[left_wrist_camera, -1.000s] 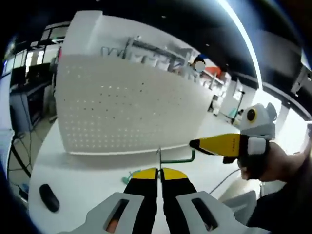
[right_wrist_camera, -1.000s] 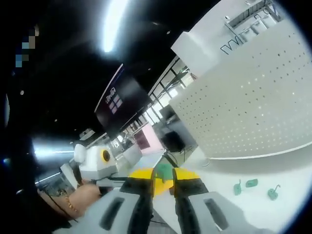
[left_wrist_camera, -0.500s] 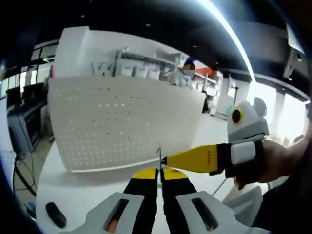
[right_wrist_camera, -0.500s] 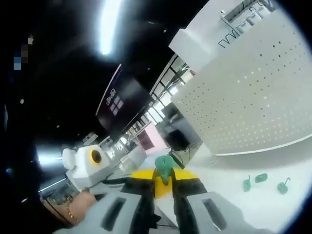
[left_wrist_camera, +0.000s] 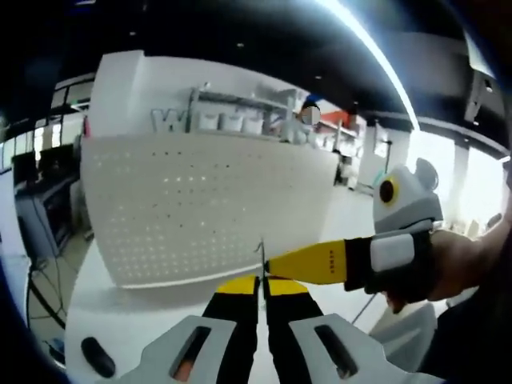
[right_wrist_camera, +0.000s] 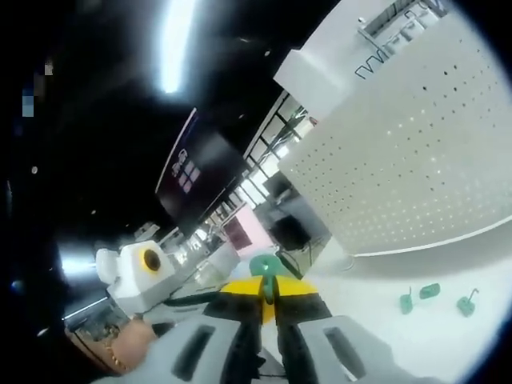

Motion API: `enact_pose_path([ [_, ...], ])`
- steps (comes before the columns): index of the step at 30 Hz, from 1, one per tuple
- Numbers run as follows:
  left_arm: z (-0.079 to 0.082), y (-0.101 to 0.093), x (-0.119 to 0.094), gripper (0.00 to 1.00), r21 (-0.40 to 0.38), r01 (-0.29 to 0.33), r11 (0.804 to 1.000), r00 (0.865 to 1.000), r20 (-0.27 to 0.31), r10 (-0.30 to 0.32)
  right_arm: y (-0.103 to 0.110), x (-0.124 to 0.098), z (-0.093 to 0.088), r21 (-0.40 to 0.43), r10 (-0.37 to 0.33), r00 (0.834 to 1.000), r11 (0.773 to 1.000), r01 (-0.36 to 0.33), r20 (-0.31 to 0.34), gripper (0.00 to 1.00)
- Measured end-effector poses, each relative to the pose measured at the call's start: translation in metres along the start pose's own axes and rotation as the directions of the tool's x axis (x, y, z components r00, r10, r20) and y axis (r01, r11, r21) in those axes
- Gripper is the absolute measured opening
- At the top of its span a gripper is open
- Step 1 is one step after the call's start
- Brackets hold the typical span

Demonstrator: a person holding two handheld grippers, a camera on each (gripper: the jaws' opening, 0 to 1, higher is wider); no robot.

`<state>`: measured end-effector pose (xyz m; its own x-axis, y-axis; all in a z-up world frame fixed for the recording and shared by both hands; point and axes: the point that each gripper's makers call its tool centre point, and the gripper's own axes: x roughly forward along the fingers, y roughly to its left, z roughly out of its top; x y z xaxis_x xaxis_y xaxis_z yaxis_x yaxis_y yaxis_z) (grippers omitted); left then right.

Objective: Insert the hook assembly into the mounting plate slot until the hook locks in place.

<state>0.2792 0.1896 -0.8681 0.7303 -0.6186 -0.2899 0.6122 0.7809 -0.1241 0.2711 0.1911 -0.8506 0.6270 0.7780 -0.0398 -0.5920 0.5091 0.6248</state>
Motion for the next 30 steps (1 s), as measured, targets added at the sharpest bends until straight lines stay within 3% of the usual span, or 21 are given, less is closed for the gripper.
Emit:
enact_pose_path([
  [7,-0.005,0.001,-0.001,0.03,-0.025,0.007,1.0,1.0,-0.009,-0.007,-0.002,0.001,-0.004,-0.005,-0.011,1.0,1.0,0.011,-0.022,0.0],
  [11,-0.008,-0.003,-0.001,0.08,-0.044,0.044,0.998,0.999,-0.017,-0.044,-0.004,0.0,-0.006,0.008,-0.015,1.0,1.0,0.015,-0.027,0.0],
  [14,-0.012,-0.004,-0.002,0.19,-0.03,0.048,0.998,0.998,-0.032,-0.049,-0.005,0.0,-0.007,-0.01,-0.012,0.999,1.0,0.012,-0.037,0.0],
  [26,-0.019,-0.01,-0.005,0.48,-0.018,0.113,0.993,0.992,-0.05,-0.114,-0.003,0.0,-0.012,-0.052,0.002,0.998,0.999,-0.006,-0.07,0.0],
  [30,-0.023,-0.012,-0.007,0.66,-0.046,0.146,0.988,0.987,-0.057,-0.149,-0.002,0.002,-0.013,-0.078,0.015,0.996,0.997,-0.023,-0.092,0.0],
])
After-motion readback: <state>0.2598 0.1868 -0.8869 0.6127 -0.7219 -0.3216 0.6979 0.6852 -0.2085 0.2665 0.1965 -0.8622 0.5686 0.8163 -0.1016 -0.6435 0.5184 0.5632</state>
